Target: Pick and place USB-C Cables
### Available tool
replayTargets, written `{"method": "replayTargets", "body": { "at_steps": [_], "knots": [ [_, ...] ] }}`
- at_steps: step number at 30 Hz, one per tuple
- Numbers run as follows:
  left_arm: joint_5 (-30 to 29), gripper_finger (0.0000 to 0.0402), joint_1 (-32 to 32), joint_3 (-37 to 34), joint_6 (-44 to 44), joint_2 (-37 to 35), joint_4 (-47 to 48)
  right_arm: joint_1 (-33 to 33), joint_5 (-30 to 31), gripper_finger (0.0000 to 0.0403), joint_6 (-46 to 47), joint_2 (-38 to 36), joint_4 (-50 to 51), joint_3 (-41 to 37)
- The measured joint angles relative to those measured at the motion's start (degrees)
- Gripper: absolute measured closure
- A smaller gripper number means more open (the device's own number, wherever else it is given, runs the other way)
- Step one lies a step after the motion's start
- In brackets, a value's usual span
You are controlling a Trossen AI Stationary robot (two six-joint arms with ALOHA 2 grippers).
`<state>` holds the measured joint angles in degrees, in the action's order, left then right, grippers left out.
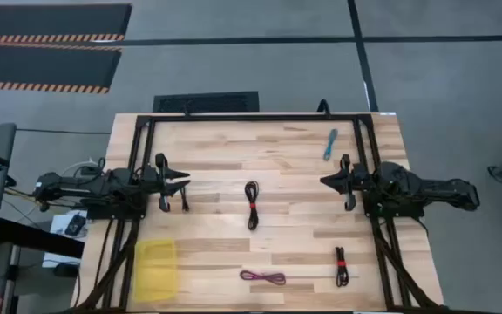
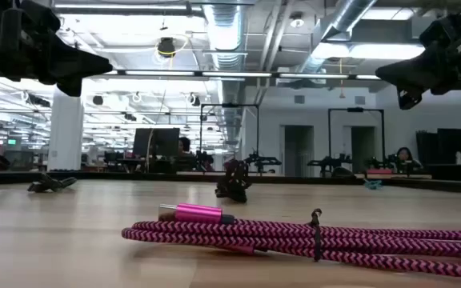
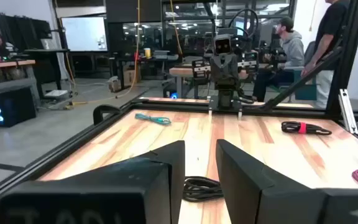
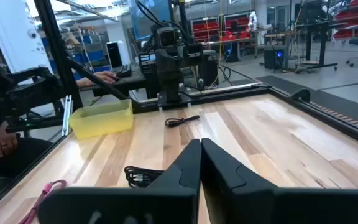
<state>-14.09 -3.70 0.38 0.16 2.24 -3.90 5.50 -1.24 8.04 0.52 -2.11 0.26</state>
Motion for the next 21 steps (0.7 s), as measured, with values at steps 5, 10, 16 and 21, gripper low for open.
{"method": "replayTargets", "body": {
  "at_steps": [5, 10, 16, 21],
  "knots": [
    [0.0, 0.032, -0.02, -0.02, 0.0, 0.02, 0.02, 0.02, -0.01, 0.0369, 0.01, 0.0, -0.02, -0.01],
    [0.0, 0.032, 0.0, 0.0, 0.0, 0.02, 0.01, 0.0, 0.0, 0.0369, 0.01, 0.02, 0.0, 0.0],
    [0.0, 0.032, 0.0, -0.02, 0.0, 0.02, 0.02, 0.0, -0.01, 0.0369, -0.01, 0.0, 0.0, 0.01],
    [-0.02, 0.032, -0.02, -0.01, 0.0, 0.02, 0.0, 0.02, -0.01, 0.0369, 0.01, 0.02, 0.0, 0.0]
  ]
}}
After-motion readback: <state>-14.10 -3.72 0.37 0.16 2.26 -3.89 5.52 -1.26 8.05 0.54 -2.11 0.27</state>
